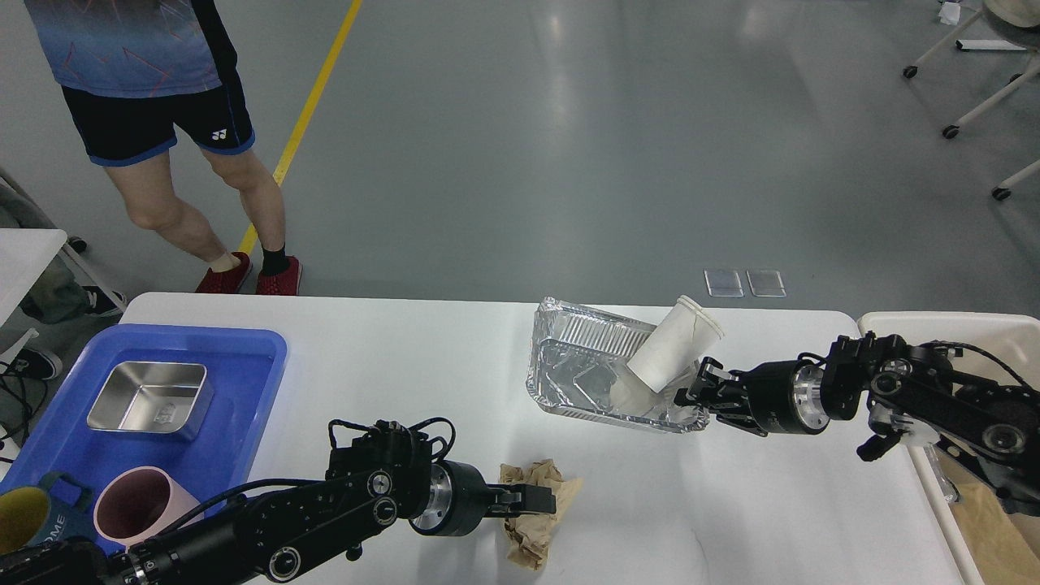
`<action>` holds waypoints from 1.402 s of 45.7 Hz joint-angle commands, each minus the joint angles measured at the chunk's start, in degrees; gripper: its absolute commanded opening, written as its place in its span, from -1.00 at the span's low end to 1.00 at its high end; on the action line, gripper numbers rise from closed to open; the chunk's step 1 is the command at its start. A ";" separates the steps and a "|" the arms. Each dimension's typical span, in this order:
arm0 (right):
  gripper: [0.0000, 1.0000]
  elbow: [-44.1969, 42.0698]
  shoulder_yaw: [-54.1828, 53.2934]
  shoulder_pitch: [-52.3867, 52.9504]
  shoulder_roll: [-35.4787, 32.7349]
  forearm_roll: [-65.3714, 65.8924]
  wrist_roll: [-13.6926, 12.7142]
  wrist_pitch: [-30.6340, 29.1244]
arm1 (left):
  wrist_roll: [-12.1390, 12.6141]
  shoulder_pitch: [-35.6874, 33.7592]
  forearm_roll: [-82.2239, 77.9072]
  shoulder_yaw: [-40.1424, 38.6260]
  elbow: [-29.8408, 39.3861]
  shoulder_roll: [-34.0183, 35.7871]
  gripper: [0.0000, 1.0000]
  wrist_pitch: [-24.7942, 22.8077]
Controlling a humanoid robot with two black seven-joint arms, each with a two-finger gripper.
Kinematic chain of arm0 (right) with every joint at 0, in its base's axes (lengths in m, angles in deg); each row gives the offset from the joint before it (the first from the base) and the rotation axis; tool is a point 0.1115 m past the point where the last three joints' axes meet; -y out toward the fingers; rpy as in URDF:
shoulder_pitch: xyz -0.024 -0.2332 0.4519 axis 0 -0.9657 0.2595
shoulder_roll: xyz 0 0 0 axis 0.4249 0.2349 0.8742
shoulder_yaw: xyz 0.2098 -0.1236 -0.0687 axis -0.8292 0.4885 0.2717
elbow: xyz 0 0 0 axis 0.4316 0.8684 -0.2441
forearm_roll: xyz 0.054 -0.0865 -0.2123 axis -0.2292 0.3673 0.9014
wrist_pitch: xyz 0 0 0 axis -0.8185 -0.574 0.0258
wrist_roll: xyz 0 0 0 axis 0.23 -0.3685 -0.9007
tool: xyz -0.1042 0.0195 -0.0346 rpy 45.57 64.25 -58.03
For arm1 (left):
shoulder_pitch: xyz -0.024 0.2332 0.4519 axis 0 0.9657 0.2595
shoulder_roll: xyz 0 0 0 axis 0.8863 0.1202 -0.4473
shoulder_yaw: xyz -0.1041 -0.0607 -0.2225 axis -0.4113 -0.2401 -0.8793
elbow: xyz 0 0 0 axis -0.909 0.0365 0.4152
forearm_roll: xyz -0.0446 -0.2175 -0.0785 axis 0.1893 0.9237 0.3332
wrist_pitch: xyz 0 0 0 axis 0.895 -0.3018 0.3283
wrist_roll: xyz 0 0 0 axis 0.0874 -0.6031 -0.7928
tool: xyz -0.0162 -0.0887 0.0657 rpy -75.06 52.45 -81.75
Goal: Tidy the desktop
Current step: 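Grasp the crumpled brown paper with the left gripper, then lift the crumpled paper and place it into the foil tray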
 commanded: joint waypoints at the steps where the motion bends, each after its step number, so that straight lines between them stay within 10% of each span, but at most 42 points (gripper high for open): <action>1: -1.00 -0.01 0.05 -0.05 0.02 0.00 0.00 0.00 | 0.08 -0.02 -0.05 0.15 0.00 0.01 0.11 -0.05; 13: -1.00 -0.01 0.05 -0.23 0.02 0.09 0.00 0.00 | 0.08 -0.37 0.30 0.07 0.18 0.10 -0.96 -2.42; 28: -1.00 -0.01 -0.04 -0.14 0.01 0.09 0.00 0.00 | 1.39 -3.98 2.23 -0.90 8.95 8.35 -1.00 -3.39; 46: -1.00 -0.10 -0.22 -0.23 0.10 0.09 0.00 0.00 | 3.86 -5.03 8.30 -6.17 31.20 34.54 -0.97 -3.91; 64: -1.00 -0.10 -0.22 -0.23 0.02 0.09 -0.09 0.00 | 3.86 -11.97 20.69 -24.18 35.07 51.33 -0.96 -17.18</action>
